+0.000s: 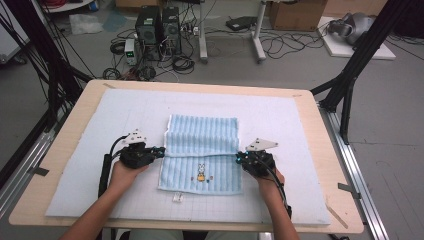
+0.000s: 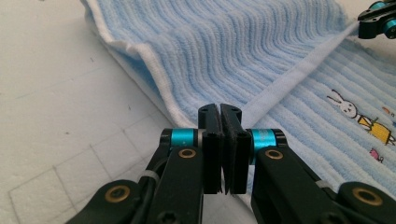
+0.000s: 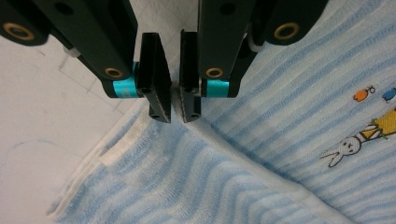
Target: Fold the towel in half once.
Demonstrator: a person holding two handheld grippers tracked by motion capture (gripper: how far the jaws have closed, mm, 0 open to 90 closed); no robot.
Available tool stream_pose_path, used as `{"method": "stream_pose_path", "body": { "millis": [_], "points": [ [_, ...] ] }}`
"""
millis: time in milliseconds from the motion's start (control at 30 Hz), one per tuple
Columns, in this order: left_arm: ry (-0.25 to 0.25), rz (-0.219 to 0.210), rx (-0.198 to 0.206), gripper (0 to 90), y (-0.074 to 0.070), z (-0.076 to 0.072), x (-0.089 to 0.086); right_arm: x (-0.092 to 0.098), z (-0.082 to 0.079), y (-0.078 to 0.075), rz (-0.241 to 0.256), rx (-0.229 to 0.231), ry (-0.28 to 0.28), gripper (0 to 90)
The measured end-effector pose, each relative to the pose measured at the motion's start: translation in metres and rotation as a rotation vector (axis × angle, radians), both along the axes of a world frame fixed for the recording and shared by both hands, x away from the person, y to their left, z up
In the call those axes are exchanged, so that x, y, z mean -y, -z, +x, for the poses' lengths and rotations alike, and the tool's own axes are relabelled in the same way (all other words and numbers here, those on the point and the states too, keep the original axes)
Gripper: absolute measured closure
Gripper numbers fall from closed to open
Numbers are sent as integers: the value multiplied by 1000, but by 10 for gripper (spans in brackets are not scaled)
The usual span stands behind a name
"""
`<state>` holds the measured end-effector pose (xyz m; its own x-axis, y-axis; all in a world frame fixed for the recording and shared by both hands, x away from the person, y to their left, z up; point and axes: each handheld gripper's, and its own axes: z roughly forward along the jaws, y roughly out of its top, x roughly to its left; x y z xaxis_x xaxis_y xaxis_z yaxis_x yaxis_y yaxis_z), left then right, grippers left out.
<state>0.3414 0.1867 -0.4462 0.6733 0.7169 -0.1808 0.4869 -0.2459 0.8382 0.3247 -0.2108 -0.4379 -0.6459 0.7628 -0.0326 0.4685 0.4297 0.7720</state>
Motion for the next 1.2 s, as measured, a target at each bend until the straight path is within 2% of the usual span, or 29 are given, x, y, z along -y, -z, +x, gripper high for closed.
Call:
{"method": "stream_pose_path", "body": {
  "millis": [67, 133, 200, 267, 300, 400, 467, 500, 600, 633, 833, 933, 1100, 1133, 1167, 1200],
  "points": [
    [1, 4, 8, 701, 0, 0, 2, -1, 0, 1, -3, -4, -2, 821],
    [19, 18, 40, 644, 0, -1, 5, -1, 0, 1, -4, -7, -2, 817],
    [52, 32, 61, 639, 2, -1, 11, -1, 1, 2, 0, -10, -6, 814],
    [57, 103, 40, 645, 3, 2, 18, 0, 2, 2, 4, -12, -6, 809],
    [50, 125, 31, 643, 4, 3, 20, 0, 2, 2, 6, -16, -7, 808],
    [39, 158, 43, 669, 4, 5, 24, 0, 3, 3, 7, -19, -7, 801],
    [20, 177, 57, 733, 4, 4, 24, 0, 3, 3, 7, -25, -5, 801],
    [19, 173, 53, 783, 4, 5, 23, -1, 3, 3, 9, -23, -5, 801],
    [22, 145, 50, 822, 3, 5, 21, 0, 2, 2, 12, -22, -4, 801],
    [29, 142, 55, 825, 3, 4, 20, 0, 2, 2, 14, -16, -4, 802],
    [47, 46, 55, 827, -3, -4, 12, 5, 0, -2, 40, -11, 11, 805],
    [63, 13, 62, 827, -7, -10, 7, 7, -5, -4, 45, -5, 7, 808],
    [71, 2, 77, 827, -9, -16, 9, 9, -11, -7, 48, 14, 0, 818],
    [72, 5, 76, 827, -9, -16, 10, 9, -11, -7, 51, 18, 1, 777],
    [72, 7, 73, 827, -8, -16, 10, 9, -12, -7, 52, 22, 8, 696],
    [72, 7, 71, 827, -7, -16, 11, 8, -11, -6, 61, 15, -1, 662]
  ]
}}
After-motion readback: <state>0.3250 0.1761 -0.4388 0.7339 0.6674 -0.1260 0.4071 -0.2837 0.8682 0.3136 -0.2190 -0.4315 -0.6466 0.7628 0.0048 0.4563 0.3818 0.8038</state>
